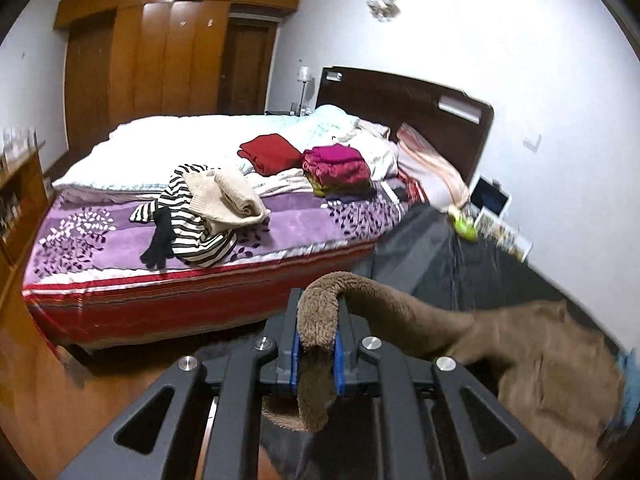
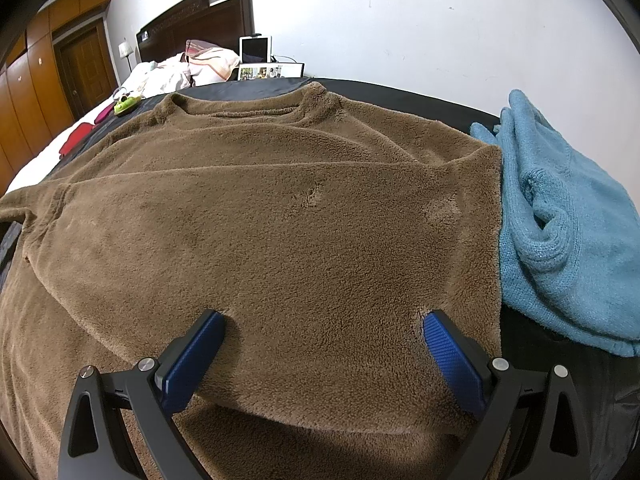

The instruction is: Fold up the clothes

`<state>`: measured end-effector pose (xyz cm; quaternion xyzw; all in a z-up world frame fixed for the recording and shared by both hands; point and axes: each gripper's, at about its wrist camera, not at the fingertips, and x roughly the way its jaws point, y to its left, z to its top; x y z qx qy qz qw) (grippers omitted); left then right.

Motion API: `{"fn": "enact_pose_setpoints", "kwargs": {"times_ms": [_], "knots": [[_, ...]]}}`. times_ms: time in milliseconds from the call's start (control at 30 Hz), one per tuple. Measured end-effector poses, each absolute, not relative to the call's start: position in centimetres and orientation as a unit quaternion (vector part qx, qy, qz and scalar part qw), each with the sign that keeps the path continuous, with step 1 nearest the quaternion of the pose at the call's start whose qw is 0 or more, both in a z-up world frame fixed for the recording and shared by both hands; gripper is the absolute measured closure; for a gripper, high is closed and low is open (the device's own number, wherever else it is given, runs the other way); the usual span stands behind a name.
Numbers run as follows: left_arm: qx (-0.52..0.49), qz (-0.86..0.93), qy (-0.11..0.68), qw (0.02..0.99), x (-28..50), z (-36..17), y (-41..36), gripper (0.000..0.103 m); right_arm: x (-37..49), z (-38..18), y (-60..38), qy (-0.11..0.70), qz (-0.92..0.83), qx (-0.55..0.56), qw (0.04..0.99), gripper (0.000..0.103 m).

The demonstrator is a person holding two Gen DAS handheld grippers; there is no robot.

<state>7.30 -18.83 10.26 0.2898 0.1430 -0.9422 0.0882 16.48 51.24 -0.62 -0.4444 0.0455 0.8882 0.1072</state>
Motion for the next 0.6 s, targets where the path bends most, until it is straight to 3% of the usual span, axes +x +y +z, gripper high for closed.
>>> {"fn": "enact_pose_setpoints", "kwargs": {"times_ms": [600], "knots": [[0.338, -0.918, 0.193, 0.076, -3.2, 12.9, -21.9, 0.089, 16.5, -0.7, 51.1, 0.042, 0.887, -0.446, 0.110, 0.001]]}}
